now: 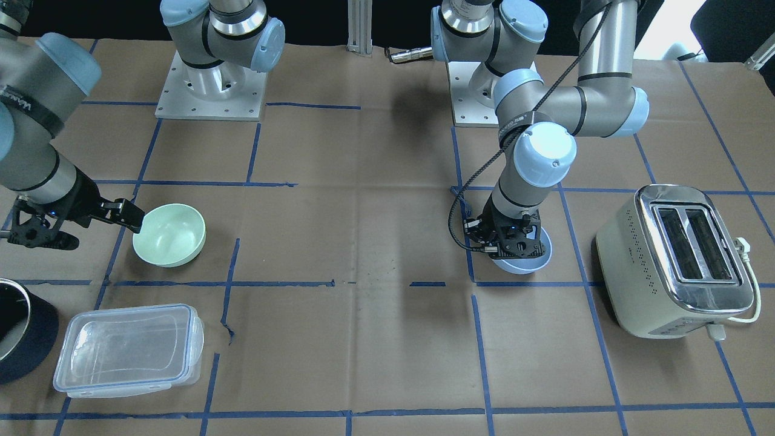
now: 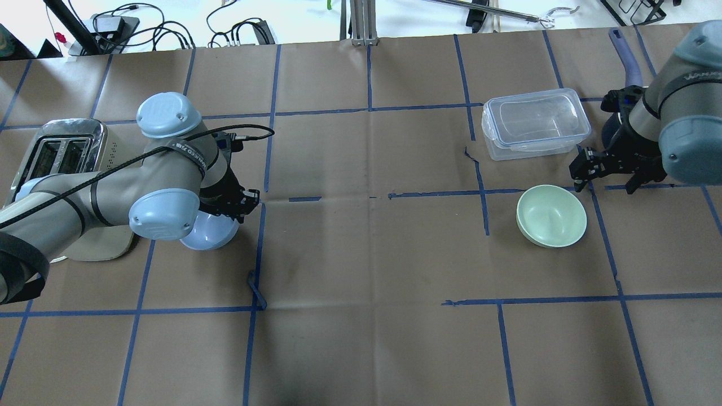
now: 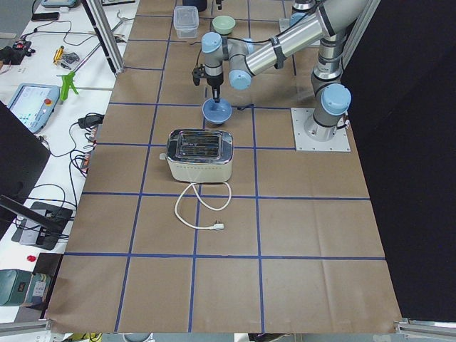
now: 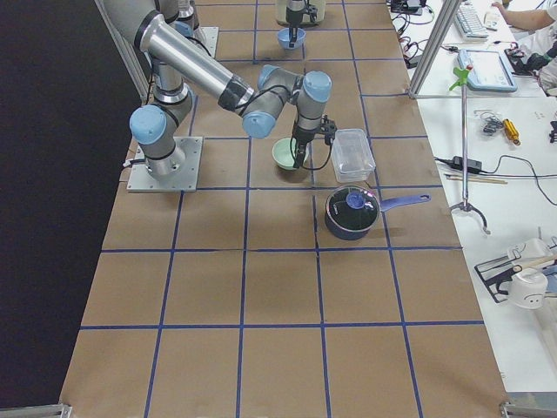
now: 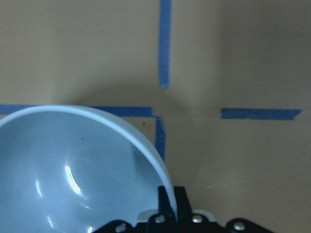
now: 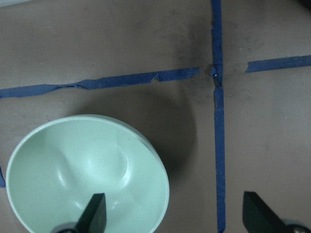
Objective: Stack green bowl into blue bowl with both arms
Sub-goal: 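Slide the blue bowl to center with left gripper while right lifts green bowl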
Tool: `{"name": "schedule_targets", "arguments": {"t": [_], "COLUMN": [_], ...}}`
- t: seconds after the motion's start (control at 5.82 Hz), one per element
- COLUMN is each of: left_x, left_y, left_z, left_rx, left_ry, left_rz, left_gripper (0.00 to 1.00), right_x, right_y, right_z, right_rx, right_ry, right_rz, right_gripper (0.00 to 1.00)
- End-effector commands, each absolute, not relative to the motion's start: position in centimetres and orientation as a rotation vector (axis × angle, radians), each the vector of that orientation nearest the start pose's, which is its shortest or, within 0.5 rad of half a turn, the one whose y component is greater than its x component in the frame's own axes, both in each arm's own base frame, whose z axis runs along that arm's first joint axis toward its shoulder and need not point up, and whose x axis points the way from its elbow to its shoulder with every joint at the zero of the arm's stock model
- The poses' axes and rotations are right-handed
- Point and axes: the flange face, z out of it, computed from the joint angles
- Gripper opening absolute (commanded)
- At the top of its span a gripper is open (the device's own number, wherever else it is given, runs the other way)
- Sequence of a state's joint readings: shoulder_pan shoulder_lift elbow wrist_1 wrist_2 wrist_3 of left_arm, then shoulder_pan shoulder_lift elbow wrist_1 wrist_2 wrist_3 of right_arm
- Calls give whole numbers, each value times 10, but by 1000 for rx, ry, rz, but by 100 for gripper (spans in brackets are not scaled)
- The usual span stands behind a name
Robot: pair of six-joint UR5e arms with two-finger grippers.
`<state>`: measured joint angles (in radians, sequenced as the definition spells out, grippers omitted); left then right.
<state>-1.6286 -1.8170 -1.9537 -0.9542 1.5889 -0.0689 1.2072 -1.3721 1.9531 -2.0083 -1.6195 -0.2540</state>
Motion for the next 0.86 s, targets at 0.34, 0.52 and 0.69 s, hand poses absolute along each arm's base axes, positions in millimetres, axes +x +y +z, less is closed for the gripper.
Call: {"name": "schedule_targets", "arguments": {"t": [0.34, 0.52, 0.69], "left_x": [-378, -400, -408], "left_y": [-546, -538, -534], "left_z": [244, 228, 220], "left_rx": [396, 506, 524], "left_ry": [3125, 3108, 3105], "left_rz": [-134, -112, -89], "left_gripper": [0, 0, 1], "right_x": [-48, -49, -50], "right_y": [-491, -492, -495], "right_z": [208, 210, 214], "right_rx": [170, 173, 174], "right_ry": [3125, 3127, 3132], "right_rz": [231, 224, 211], "right_gripper": [71, 36, 11]}}
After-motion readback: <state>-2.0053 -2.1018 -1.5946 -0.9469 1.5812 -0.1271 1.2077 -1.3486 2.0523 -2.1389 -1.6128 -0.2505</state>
